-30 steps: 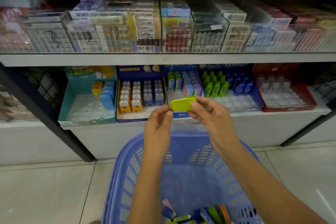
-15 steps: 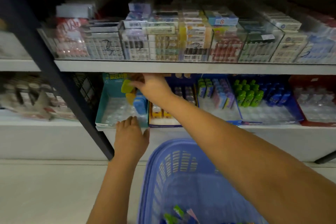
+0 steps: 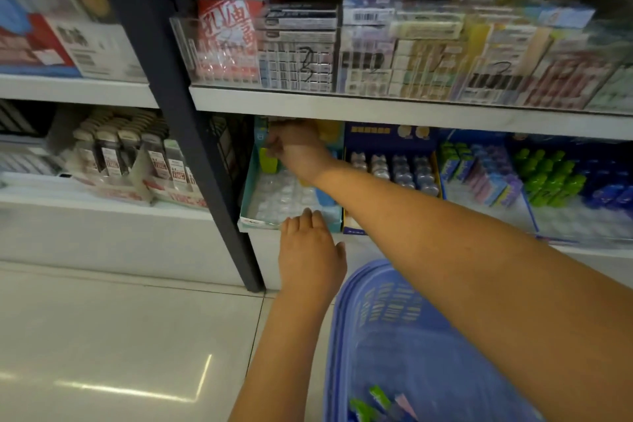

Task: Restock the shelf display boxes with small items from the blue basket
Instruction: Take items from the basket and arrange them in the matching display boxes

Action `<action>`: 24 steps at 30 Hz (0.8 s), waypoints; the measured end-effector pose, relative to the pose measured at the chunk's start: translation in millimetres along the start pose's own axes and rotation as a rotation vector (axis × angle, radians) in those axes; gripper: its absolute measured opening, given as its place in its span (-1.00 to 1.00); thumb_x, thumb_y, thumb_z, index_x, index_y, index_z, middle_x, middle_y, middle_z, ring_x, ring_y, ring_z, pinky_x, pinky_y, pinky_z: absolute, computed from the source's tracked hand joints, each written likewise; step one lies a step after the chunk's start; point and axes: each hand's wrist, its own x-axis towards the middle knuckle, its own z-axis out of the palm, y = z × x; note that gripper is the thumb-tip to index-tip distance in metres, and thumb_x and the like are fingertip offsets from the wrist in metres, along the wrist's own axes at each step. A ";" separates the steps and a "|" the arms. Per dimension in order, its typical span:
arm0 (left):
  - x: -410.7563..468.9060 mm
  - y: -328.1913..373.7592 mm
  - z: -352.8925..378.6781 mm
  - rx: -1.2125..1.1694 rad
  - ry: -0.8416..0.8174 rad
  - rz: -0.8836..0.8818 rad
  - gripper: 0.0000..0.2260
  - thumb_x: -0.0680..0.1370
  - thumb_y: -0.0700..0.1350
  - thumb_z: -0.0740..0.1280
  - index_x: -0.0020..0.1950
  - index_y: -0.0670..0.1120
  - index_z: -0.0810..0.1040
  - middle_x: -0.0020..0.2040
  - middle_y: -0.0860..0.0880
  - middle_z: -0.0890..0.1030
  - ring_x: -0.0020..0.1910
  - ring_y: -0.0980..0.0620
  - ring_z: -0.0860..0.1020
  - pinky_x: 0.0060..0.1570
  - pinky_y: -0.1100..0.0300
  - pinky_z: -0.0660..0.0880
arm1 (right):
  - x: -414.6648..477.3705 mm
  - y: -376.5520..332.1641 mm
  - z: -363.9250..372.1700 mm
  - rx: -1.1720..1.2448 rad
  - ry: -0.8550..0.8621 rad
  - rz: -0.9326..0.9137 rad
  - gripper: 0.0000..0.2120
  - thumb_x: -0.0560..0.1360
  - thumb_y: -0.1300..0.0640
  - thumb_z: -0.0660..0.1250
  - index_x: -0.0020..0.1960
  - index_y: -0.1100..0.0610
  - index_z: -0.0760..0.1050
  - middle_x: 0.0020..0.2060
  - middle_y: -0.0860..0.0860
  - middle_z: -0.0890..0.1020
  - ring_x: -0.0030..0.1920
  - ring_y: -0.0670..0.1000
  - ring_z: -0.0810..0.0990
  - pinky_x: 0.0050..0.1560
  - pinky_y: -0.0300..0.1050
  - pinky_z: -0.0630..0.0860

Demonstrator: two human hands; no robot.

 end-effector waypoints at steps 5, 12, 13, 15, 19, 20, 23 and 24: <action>-2.1 0.6 1.5 -0.020 0.020 -0.009 -0.41 0.60 0.09 0.15 0.51 -0.19 0.09 0.52 -0.15 0.19 0.46 -0.11 0.19 0.48 0.05 -0.04 | 8.1 0.0 -1.0 -0.135 -0.186 0.032 -0.72 0.55 0.11 0.23 0.16 0.23 0.55 0.17 0.19 0.56 0.18 0.18 0.51 0.01 -0.19 0.34; -2.3 3.2 1.2 -0.027 0.023 -0.027 -0.40 0.60 0.10 0.14 0.52 -0.20 0.08 0.52 -0.15 0.18 0.47 -0.10 0.18 0.49 0.06 -0.05 | 6.4 -7.7 0.9 -0.227 -0.223 -0.018 -0.80 0.48 0.27 0.22 0.01 0.36 0.53 0.04 0.25 0.54 0.10 0.22 0.51 -0.06 -0.17 0.34; -2.2 3.4 1.5 -0.033 0.026 -0.030 -0.40 0.60 0.10 0.14 0.52 -0.20 0.08 0.52 -0.15 0.18 0.47 -0.09 0.17 0.49 0.06 -0.05 | 7.5 -9.9 0.8 -0.185 -0.214 0.000 -0.83 0.49 0.27 0.22 -0.03 0.34 0.51 0.00 0.24 0.54 0.09 0.21 0.51 -0.10 -0.19 0.29; -1.3 3.0 2.7 -0.044 0.030 -0.034 -0.41 0.60 0.09 0.14 0.52 -0.20 0.08 0.52 -0.15 0.18 0.48 -0.09 0.17 0.50 0.06 -0.06 | 9.6 -10.5 2.0 -0.159 -0.198 0.000 -0.82 0.52 0.25 0.19 0.01 0.32 0.51 0.02 0.25 0.53 0.10 0.20 0.51 -0.14 -0.23 0.24; -1.7 2.3 4.2 -0.059 0.031 -0.034 -0.42 0.60 0.09 0.15 0.51 -0.19 0.10 0.52 -0.14 0.19 0.47 -0.09 0.18 0.49 0.07 -0.05 | 9.7 -3.7 5.1 -0.146 -0.176 0.000 -0.78 0.55 0.25 0.15 0.09 0.31 0.50 0.11 0.24 0.54 0.11 0.17 0.50 -0.17 -0.22 0.29; -1.8 2.3 3.9 -0.061 0.035 -0.031 -0.42 0.60 0.09 0.15 0.51 -0.19 0.11 0.52 -0.14 0.20 0.47 -0.09 0.18 0.49 0.07 -0.04 | 10.1 -1.4 6.0 -0.146 -0.182 0.009 -0.79 0.56 0.25 0.14 0.10 0.29 0.49 0.13 0.24 0.53 0.12 0.16 0.49 -0.14 -0.22 0.26; -1.5 1.4 1.9 -0.055 0.012 -0.018 -0.42 0.60 0.09 0.16 0.51 -0.19 0.11 0.52 -0.14 0.20 0.47 -0.09 0.18 0.50 0.07 -0.05 | 8.4 -1.4 5.9 -0.247 -0.204 0.018 -0.73 0.57 0.23 0.15 0.22 0.29 0.45 0.23 0.22 0.48 0.21 0.18 0.45 -0.04 -0.24 0.23; -2.2 0.8 -0.4 -0.049 0.001 -0.008 -0.42 0.60 0.08 0.16 0.51 -0.19 0.11 0.52 -0.14 0.19 0.47 -0.09 0.18 0.50 0.07 -0.05 | 6.1 -2.7 4.8 -0.267 -0.209 0.011 -0.69 0.58 0.22 0.14 0.29 0.29 0.41 0.28 0.21 0.45 0.26 0.17 0.42 0.04 -0.24 0.26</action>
